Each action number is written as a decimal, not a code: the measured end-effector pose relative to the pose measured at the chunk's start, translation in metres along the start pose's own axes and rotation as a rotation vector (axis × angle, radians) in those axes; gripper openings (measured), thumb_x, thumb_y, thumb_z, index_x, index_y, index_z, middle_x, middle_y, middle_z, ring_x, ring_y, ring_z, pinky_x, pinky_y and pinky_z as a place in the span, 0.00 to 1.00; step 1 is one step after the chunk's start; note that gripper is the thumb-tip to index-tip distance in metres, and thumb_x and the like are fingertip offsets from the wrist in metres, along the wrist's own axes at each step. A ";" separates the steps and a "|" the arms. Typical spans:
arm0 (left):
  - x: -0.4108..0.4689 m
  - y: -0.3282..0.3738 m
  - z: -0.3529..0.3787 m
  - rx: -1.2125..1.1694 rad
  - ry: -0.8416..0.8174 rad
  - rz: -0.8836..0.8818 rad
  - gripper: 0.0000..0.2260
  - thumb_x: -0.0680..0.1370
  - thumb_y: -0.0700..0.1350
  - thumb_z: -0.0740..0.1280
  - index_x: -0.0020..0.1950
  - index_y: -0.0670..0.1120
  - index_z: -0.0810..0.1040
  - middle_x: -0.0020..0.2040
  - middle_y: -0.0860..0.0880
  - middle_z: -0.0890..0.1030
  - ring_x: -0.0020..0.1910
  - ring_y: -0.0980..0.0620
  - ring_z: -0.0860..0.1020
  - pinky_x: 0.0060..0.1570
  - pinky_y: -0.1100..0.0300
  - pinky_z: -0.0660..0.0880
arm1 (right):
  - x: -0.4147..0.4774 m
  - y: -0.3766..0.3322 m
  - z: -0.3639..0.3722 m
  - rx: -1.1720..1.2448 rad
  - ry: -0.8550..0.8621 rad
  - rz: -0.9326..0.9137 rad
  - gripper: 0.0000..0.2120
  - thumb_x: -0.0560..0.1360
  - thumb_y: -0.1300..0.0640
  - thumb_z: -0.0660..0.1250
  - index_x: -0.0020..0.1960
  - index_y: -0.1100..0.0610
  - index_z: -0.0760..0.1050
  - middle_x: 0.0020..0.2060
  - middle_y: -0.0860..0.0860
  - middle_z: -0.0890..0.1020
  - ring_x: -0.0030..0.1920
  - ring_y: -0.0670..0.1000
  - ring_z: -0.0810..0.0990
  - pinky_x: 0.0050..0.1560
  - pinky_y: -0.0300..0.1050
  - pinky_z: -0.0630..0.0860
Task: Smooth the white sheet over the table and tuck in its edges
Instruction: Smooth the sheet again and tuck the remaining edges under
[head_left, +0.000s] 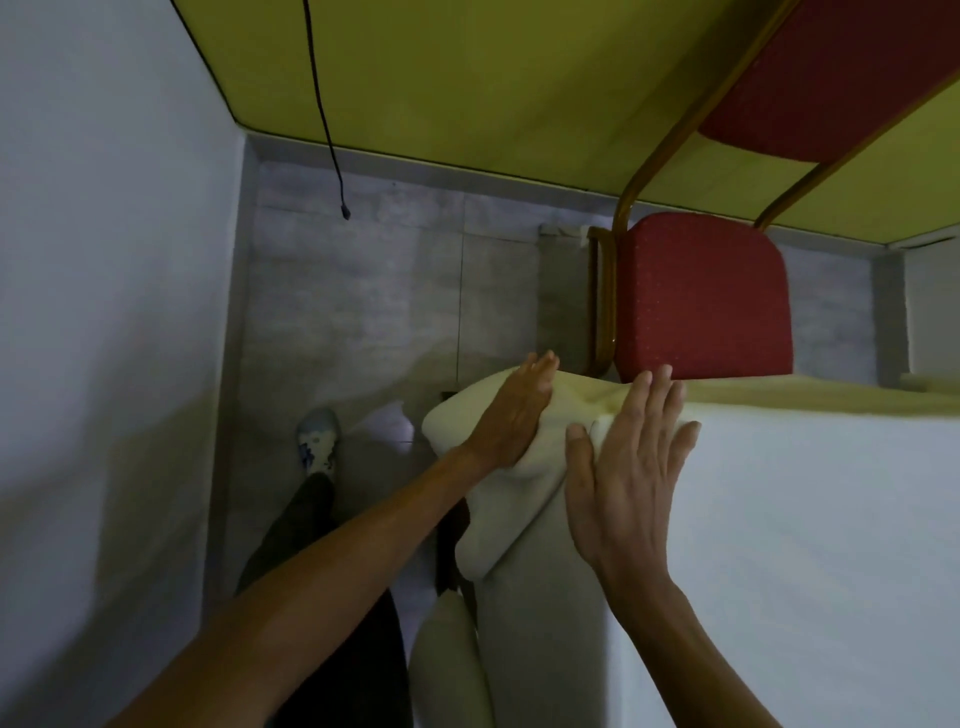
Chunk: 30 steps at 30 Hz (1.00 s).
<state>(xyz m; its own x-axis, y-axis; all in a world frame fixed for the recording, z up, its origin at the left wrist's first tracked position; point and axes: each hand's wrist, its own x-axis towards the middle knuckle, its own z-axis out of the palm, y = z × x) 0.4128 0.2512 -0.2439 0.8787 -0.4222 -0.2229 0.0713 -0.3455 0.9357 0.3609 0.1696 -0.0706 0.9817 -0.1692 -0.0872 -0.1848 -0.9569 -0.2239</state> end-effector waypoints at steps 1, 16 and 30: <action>0.001 -0.009 -0.005 0.050 -0.032 -0.055 0.26 0.84 0.52 0.45 0.80 0.43 0.51 0.81 0.46 0.52 0.80 0.48 0.48 0.78 0.55 0.45 | 0.000 0.000 0.000 -0.001 0.000 0.001 0.34 0.83 0.43 0.49 0.82 0.59 0.45 0.82 0.55 0.45 0.82 0.54 0.40 0.80 0.62 0.41; -0.036 0.036 -0.015 0.025 0.029 0.258 0.28 0.84 0.37 0.55 0.80 0.50 0.47 0.81 0.47 0.55 0.80 0.48 0.50 0.77 0.43 0.53 | 0.001 -0.003 0.000 -0.029 0.017 0.028 0.33 0.83 0.42 0.48 0.82 0.59 0.49 0.82 0.55 0.49 0.82 0.56 0.44 0.79 0.65 0.44; -0.012 -0.044 -0.045 0.319 -0.029 0.059 0.26 0.81 0.46 0.52 0.79 0.42 0.57 0.79 0.44 0.58 0.79 0.43 0.55 0.77 0.44 0.55 | 0.000 -0.004 0.000 -0.025 0.016 0.021 0.33 0.83 0.44 0.49 0.81 0.60 0.50 0.82 0.55 0.52 0.82 0.55 0.45 0.80 0.64 0.44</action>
<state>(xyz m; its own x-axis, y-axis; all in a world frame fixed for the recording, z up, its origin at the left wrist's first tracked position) 0.4206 0.3091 -0.2703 0.8625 -0.4718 -0.1829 -0.1352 -0.5633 0.8151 0.3621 0.1733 -0.0694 0.9783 -0.1928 -0.0762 -0.2043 -0.9586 -0.1983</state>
